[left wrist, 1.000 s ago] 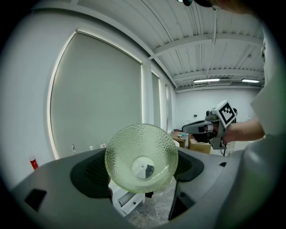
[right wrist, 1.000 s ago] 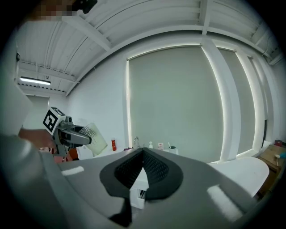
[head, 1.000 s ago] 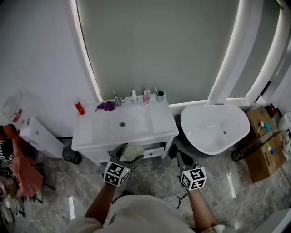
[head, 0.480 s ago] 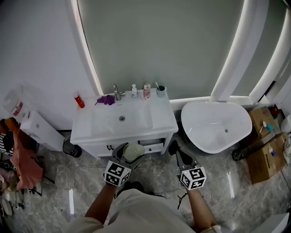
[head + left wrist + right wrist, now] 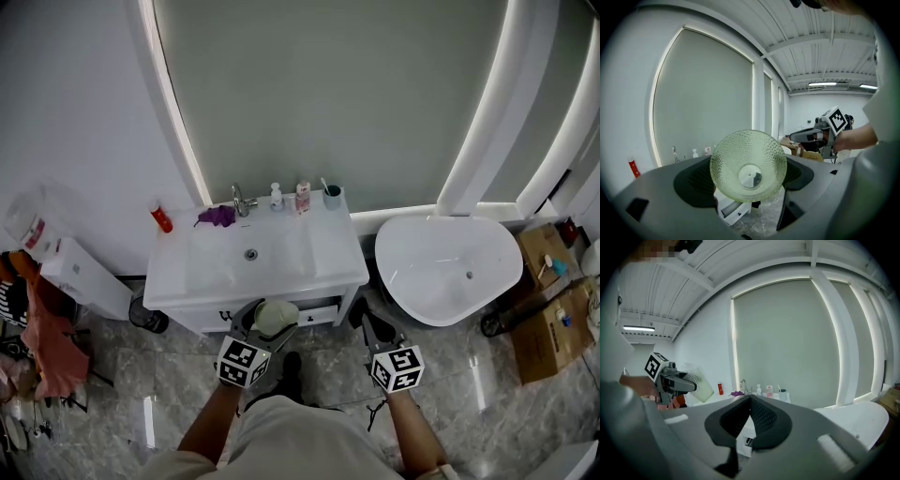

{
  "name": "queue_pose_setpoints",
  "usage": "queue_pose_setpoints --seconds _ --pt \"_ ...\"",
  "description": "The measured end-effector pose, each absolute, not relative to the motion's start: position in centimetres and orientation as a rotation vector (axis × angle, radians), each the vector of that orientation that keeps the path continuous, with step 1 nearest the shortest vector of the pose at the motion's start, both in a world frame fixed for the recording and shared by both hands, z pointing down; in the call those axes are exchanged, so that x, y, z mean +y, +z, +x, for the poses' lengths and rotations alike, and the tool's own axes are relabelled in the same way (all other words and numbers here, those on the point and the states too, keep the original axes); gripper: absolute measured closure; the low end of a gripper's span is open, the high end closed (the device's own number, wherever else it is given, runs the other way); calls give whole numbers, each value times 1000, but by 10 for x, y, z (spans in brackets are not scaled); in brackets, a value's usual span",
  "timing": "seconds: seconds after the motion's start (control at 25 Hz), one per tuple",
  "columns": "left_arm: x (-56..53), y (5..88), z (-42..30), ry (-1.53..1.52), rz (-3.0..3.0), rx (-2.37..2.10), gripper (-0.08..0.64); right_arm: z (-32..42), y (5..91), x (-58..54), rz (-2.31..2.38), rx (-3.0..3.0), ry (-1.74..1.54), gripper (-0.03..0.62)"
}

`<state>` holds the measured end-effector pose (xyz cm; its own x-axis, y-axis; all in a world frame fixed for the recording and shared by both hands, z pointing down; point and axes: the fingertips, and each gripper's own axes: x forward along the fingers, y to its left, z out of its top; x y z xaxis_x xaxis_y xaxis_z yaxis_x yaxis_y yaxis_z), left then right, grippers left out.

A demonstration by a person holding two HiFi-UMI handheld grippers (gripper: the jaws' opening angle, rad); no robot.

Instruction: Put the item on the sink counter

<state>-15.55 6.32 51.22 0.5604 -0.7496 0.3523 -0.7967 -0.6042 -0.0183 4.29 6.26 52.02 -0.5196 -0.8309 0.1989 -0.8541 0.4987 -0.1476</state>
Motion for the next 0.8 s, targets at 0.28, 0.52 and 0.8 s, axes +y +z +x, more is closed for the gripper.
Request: queue_pose_setpoints --seconds 0.28,0.52,0.8 --pt "4 517 -153 470 2663 -1270 166 45 525 15 1503 -2574 348 581" --pt "-58 518 -155 466 2683 -1214 164 39 527 -35 1524 -2526 362 581" --pt "-128 526 -152 496 2724 -1109 164 32 539 -87 1558 -2455 403 581"
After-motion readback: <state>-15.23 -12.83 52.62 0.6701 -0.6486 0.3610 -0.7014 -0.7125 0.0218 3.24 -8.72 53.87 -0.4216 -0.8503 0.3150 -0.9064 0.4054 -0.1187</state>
